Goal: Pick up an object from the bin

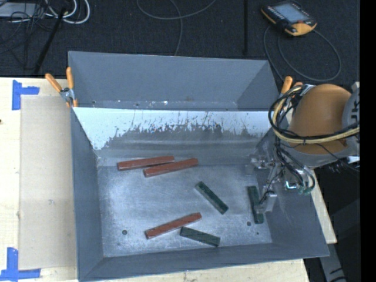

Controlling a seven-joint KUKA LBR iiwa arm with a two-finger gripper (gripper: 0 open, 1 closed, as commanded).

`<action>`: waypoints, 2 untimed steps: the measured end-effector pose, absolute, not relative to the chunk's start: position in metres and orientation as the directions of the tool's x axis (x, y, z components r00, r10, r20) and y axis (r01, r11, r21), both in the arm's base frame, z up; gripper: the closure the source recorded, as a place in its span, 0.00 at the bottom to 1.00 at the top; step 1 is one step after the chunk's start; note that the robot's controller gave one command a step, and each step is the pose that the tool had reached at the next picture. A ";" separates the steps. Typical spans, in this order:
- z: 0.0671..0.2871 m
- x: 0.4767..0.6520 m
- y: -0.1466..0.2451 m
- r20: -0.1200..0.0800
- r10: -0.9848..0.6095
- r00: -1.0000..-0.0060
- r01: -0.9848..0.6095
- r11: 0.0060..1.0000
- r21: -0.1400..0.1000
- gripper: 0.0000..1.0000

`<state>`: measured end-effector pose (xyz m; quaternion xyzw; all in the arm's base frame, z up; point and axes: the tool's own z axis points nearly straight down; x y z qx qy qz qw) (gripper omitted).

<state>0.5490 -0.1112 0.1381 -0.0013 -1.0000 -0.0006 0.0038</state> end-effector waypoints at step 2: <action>0.105 0.562 -0.139 -0.008 0.031 -0.999 0.031 1.000 0.000 0.00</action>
Offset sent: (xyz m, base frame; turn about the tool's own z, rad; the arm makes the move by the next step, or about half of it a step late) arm 0.0148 -0.0492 -0.0648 0.0512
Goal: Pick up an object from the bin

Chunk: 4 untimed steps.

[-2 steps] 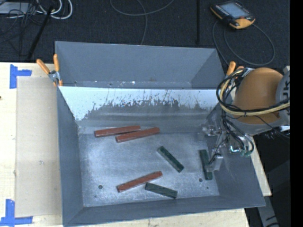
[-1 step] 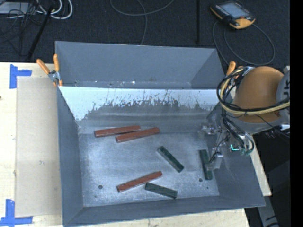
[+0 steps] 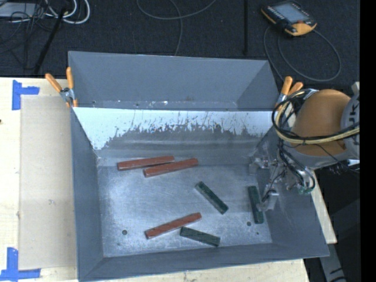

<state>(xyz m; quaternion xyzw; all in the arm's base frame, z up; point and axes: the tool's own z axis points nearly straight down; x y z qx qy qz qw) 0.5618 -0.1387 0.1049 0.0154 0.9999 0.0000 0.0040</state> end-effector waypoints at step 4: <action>0.075 0.540 -0.032 0.000 -0.344 -0.939 -0.344 0.939 0.001 0.00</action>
Offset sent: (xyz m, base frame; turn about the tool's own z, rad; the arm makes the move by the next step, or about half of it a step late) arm 0.0188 0.0759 -0.0329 -0.1182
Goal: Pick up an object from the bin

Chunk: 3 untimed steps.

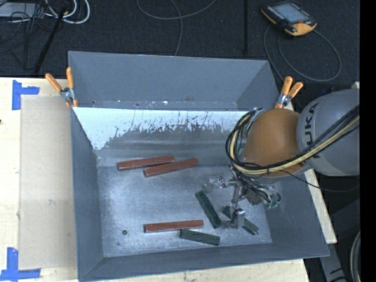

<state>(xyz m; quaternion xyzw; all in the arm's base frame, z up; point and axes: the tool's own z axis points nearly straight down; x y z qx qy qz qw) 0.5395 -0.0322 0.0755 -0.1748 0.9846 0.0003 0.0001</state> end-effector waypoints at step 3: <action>0.072 0.513 0.041 -0.002 -0.306 -0.952 -0.306 0.952 0.003 0.00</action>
Offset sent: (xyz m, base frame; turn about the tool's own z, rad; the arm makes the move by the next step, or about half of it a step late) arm -0.0327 0.0950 -0.0055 0.0825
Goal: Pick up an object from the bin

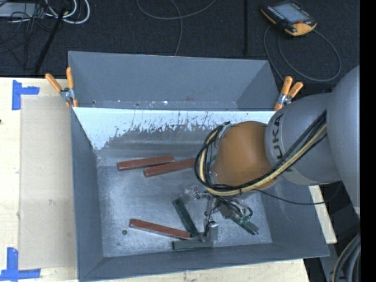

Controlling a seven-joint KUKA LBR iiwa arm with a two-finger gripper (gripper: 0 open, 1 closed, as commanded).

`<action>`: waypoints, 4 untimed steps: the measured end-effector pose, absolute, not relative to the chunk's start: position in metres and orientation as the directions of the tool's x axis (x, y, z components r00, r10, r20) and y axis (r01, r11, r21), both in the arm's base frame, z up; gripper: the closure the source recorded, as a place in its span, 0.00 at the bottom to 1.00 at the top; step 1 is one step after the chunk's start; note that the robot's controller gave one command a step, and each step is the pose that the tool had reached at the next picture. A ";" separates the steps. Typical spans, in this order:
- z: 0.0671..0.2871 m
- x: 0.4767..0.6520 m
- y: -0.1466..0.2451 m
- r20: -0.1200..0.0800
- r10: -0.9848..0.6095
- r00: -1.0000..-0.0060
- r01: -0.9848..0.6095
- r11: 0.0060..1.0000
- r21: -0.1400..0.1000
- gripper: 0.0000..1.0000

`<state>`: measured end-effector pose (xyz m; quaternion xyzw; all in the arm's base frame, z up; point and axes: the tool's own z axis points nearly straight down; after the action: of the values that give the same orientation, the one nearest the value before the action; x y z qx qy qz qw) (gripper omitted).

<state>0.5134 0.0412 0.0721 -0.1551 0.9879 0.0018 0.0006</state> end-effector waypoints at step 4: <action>0.070 0.537 0.083 0.000 -0.799 -0.601 -0.799 0.601 0.002 1.00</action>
Offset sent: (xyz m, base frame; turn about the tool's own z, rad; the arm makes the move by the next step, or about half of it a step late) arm -0.0302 0.0684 -0.0021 -0.4242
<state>0.5370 0.0832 0.0702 -0.4464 0.8948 0.0009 -0.0006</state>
